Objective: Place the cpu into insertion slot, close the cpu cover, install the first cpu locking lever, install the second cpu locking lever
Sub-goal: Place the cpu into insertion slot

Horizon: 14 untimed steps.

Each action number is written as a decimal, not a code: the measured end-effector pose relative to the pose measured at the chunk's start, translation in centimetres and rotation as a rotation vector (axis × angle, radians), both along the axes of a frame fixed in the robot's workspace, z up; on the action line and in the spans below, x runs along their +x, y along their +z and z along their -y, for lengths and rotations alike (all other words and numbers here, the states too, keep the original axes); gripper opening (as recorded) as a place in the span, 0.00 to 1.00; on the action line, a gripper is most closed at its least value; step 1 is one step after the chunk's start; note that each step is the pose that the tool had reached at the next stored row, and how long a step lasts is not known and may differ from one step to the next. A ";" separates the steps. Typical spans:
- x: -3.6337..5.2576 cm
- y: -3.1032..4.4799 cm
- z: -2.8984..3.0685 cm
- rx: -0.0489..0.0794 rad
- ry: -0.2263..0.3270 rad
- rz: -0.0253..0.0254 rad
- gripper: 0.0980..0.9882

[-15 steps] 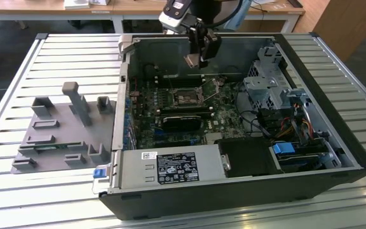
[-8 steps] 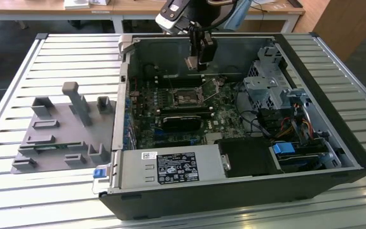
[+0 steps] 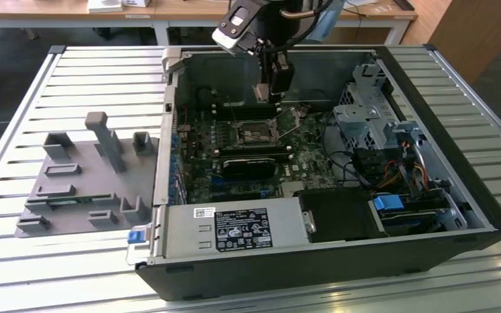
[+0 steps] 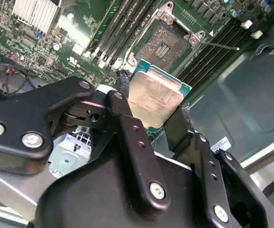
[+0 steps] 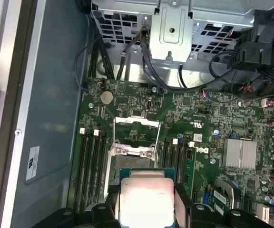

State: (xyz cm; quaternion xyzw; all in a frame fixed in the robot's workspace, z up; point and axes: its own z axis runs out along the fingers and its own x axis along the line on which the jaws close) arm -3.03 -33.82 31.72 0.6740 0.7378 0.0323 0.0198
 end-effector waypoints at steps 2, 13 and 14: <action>-0.01 -0.37 -0.07 0.000 -0.012 -0.0002 0.50; -0.16 -2.36 -0.44 0.000 -0.041 -0.0008 0.50; -0.17 -2.54 -0.45 0.000 -0.041 -0.0010 0.50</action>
